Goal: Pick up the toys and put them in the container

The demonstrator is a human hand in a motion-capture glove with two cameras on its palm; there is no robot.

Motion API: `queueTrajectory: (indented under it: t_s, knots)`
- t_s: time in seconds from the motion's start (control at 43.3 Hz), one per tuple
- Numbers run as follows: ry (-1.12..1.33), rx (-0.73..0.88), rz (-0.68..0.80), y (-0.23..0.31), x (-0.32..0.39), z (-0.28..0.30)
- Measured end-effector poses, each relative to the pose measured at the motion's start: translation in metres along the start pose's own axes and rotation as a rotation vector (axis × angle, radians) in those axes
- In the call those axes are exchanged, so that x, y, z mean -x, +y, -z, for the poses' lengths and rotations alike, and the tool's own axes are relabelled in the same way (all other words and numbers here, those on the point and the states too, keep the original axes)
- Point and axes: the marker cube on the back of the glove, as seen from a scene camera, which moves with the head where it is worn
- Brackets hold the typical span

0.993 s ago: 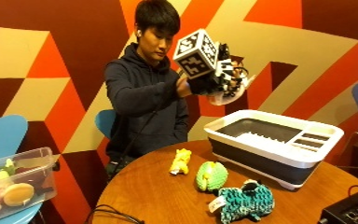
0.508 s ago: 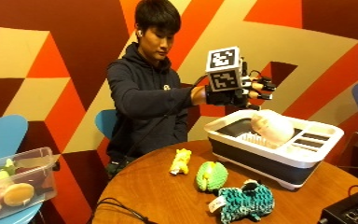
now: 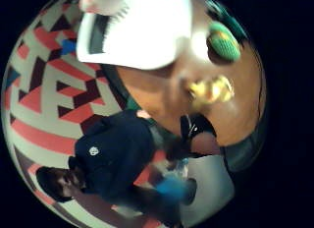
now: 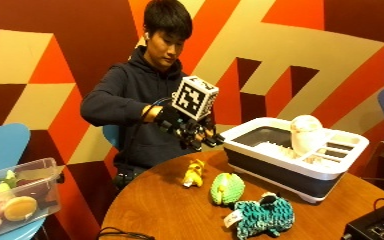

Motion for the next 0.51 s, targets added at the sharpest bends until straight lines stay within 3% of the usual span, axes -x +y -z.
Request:
queueTrajectory:
  t_s: [0.162, 0.346, 0.508]
  knots:
    - [0.057, 0.062, 0.001, -0.010, -0.012, -0.050]
    - [0.058, 0.067, 0.023, -0.027, -0.012, -0.070]
    - [0.075, -0.023, 0.058, -0.036, -0.007, -0.080]
